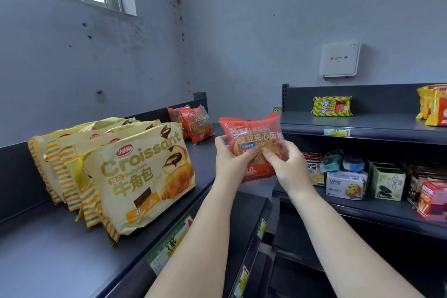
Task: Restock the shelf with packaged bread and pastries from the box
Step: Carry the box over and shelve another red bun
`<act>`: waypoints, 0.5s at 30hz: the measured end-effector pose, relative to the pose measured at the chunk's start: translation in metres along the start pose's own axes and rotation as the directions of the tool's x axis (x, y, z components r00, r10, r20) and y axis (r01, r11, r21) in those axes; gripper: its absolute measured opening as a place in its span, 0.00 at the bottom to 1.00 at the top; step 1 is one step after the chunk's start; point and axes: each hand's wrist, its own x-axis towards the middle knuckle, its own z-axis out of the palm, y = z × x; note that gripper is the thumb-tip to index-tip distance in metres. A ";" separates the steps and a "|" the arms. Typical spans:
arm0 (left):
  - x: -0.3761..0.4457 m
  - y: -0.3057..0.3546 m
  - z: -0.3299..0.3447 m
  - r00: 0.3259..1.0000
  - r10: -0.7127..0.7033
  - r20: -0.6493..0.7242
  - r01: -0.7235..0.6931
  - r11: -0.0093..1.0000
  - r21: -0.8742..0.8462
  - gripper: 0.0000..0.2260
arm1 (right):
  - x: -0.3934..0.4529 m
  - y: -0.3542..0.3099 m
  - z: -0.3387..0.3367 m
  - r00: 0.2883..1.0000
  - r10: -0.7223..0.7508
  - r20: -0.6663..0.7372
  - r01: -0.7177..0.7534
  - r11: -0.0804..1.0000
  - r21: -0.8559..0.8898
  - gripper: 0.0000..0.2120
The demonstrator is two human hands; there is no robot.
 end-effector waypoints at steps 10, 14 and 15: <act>0.064 -0.013 0.008 0.997 0.045 -0.058 -0.043 0.998 0.040 0.22 | 0.069 0.028 0.026 0.999 0.012 0.047 -0.016 0.995 0.097 0.19; 0.097 -0.021 0.008 0.990 0.057 -0.129 -0.031 0.981 0.192 0.22 | 0.108 0.047 0.046 0.989 0.022 0.144 -0.044 0.988 0.151 0.17; 0.106 -0.022 0.007 0.986 0.058 -0.156 -0.024 0.977 0.210 0.22 | 0.119 0.053 0.053 0.985 0.020 0.173 -0.048 0.986 0.161 0.16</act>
